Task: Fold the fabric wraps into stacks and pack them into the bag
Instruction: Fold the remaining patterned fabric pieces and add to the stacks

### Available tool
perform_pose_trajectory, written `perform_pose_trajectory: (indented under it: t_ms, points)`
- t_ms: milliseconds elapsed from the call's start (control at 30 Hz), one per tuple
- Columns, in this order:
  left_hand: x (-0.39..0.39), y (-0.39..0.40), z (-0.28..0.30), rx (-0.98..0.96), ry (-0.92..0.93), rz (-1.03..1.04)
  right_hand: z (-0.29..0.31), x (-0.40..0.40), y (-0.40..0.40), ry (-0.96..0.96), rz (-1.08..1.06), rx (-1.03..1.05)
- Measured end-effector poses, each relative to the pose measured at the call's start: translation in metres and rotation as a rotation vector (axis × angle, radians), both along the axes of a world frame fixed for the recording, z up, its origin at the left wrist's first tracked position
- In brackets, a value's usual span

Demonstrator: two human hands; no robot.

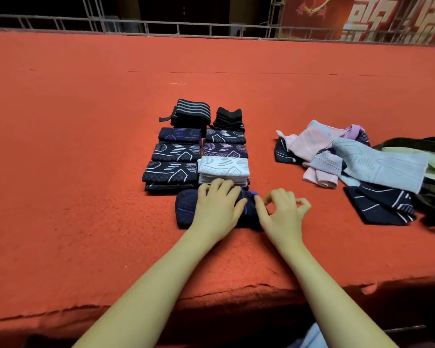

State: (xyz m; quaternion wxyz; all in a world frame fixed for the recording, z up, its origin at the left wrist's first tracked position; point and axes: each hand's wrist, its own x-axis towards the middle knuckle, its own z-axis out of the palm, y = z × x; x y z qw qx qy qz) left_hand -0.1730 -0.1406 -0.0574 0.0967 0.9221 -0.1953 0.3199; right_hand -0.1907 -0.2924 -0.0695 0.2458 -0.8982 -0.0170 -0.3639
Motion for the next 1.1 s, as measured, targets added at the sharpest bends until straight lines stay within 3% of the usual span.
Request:
perform_pose_trajectory:
  t_ms: [300, 500, 833, 933, 1100]
  points:
    - [-0.031, 0.022, -0.043, 0.002, -0.059, -0.053, 0.010, 0.012, 0.002, 0.280, 0.199, -0.265]
    - [-0.031, 0.021, -0.041, -0.011, -0.058, -0.046, 0.018, 0.013, 0.010, 0.386, 0.404, -0.316]
    - [-0.036, 0.020, -0.033, -0.073, -0.028, -0.038, 0.019, 0.007, -0.011, 0.281, 0.482, -0.304]
    - [-0.027, 0.017, -0.020, -0.096, 0.129, -0.076, 0.014, 0.000, -0.020, 0.293, 0.527, -0.249]
    - [-0.012, 0.009, -0.018, 0.203, 0.538, -0.092, 0.009, -0.001, -0.029, 0.270, 0.527, -0.218]
